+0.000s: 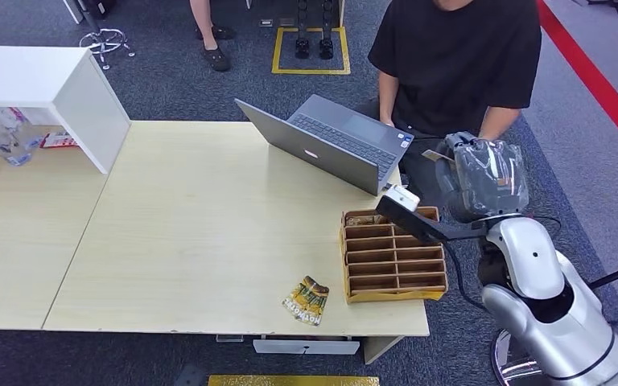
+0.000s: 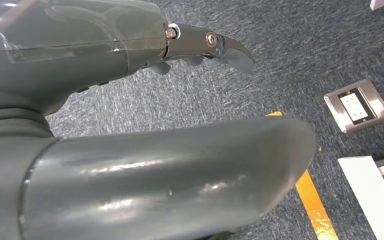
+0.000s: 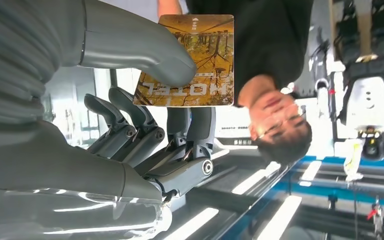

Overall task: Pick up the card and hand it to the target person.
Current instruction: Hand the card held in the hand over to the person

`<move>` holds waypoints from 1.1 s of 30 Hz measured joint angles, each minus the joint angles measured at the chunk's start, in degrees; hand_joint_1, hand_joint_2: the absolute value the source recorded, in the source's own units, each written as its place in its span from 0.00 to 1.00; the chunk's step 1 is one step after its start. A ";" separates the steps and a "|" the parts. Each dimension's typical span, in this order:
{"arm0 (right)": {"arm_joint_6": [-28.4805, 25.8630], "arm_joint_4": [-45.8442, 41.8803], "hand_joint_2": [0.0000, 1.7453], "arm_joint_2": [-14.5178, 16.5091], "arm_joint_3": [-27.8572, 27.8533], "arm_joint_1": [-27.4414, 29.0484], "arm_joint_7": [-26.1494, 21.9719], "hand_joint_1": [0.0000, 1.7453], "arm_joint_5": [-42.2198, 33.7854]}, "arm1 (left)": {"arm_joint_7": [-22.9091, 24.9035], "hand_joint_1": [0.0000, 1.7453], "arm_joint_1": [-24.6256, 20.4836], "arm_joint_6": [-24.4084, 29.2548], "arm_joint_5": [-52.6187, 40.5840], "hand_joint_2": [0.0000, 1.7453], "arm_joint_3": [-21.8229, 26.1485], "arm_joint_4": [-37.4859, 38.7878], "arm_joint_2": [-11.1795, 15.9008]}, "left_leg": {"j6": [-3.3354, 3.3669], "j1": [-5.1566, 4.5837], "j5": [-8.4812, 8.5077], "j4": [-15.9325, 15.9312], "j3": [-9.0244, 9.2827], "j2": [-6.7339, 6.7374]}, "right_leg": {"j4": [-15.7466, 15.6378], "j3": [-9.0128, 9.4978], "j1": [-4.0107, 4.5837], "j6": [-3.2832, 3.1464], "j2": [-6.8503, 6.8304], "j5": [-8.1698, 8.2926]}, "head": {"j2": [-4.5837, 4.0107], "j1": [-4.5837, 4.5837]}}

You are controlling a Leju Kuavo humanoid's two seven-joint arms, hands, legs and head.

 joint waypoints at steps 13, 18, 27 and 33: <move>-4.54 9.12 1.00 -1.23 -0.58 -1.24 -1.33 0.92 5.21 | 0.91 0.00 -0.51 -0.55 -0.94 0.00 0.00 0.00 -0.39 | 0.00 0.00 0.00 0.00 0.00 -0.01 | 0.00 0.00 0.00 0.00 -0.01 0.00 | 0.00 -0.01; -4.67 12.70 1.00 -1.67 -0.82 -1.00 -1.76 0.91 6.45 | 0.99 0.00 -0.62 -0.55 -1.01 0.00 0.00 0.00 -0.46 | 0.00 0.00 0.00 0.00 0.00 -0.01 | 0.00 0.00 0.00 0.00 0.00 0.00 | 0.00 0.00; -4.47 16.31 1.00 -2.40 -0.85 0.10 -1.90 0.82 7.88 | 1.01 0.00 -0.62 -0.55 -1.01 0.00 0.00 0.00 -0.46 | 0.00 0.00 0.00 0.01 0.00 -0.01 | 0.00 -0.01 0.00 0.00 0.00 0.00 | 0.00 0.00; -3.20 17.92 1.00 -2.47 -0.84 0.39 -2.06 0.00 8.64 | 0.99 0.00 -0.62 -0.52 -1.01 0.00 0.00 0.00 -0.45 | 0.00 0.00 0.00 0.00 0.00 0.00 | 0.00 -0.01 0.00 0.00 0.00 0.00 | 0.00 -0.01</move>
